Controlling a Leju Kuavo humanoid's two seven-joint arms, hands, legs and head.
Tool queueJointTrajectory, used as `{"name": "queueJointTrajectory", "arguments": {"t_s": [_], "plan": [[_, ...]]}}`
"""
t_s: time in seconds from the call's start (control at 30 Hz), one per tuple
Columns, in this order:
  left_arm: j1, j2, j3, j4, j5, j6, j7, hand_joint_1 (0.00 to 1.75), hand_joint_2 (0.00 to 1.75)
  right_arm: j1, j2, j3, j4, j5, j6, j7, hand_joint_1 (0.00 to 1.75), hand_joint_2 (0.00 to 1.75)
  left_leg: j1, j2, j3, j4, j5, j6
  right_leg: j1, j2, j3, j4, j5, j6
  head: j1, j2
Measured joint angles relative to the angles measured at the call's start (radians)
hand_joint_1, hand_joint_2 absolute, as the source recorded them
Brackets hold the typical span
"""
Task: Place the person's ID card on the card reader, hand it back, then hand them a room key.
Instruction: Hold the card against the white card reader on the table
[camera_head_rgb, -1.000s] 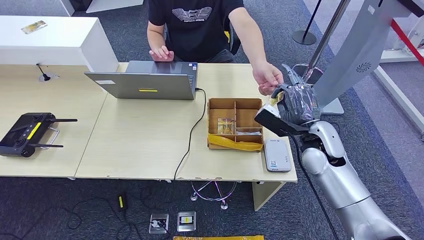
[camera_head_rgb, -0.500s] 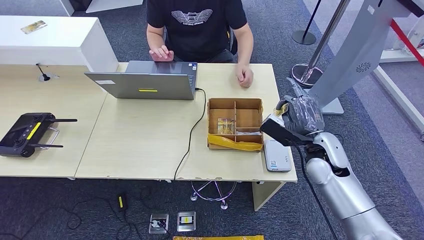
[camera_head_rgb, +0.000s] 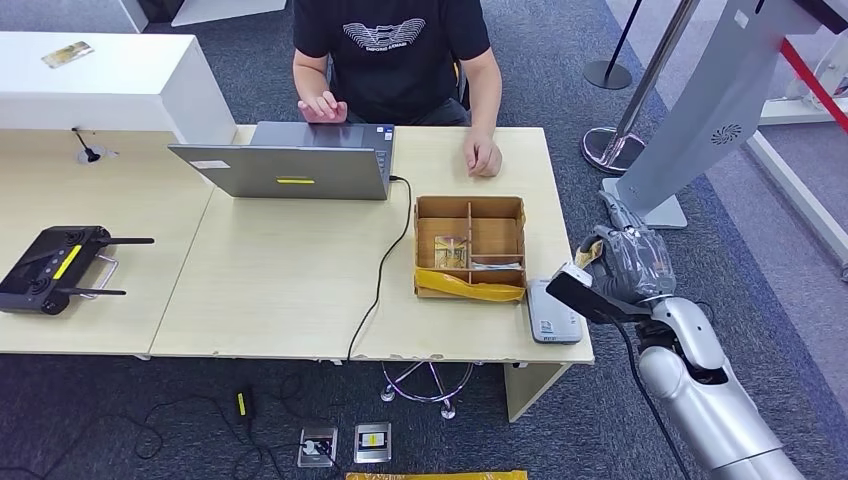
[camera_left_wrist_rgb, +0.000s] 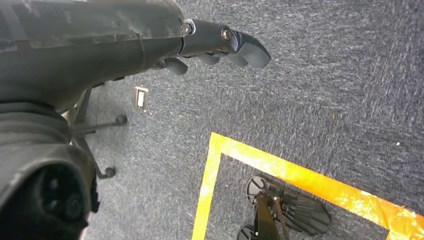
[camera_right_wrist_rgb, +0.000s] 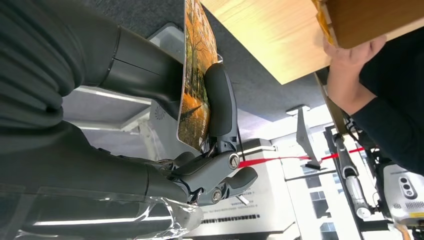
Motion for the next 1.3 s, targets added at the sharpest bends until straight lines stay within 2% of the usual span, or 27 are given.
{"name": "queueJointTrajectory", "arguments": {"t_s": [0.27,0.5,0.97,1.3], "plan": [[-0.001,-0.006,0.0,0.0,-0.003,0.003,0.0,0.0,0.0,0.001,-0.008,0.014,0.083,0.024,-0.002,-0.038,1.75,1.75,0.0,0.0,0.0,0.0,0.0,0.0,0.0,0.0,0.0,0.0,0.0,0.0,0.0,0.0],[-0.001,-0.011,0.0,0.0,0.0,0.01,0.0,0.0,0.0,-0.008,-0.006,0.047,0.107,0.02,0.018,-0.028,1.75,1.75,0.0,0.0,0.0,0.0,0.0,0.0,0.0,0.0,0.0,0.0,0.0,0.0,0.0,0.0],[-0.001,-0.019,0.0,0.0,-0.008,0.003,0.0,0.0,0.0,0.022,0.008,0.109,0.143,-0.015,0.0,-0.001,1.75,1.75,0.0,0.0,0.0,0.0,0.0,0.0,0.0,0.0,0.0,0.0,0.0,0.0,0.0,0.0],[-0.001,-0.017,-0.002,0.0,-0.016,-0.01,0.0,0.0,0.0,0.049,-0.025,0.133,0.171,-0.077,-0.028,-0.006,1.75,1.75,0.0,0.002,0.0,0.0,0.0,0.0,0.0,0.001,0.0,0.0,0.0,0.0,0.0,0.0]]}}
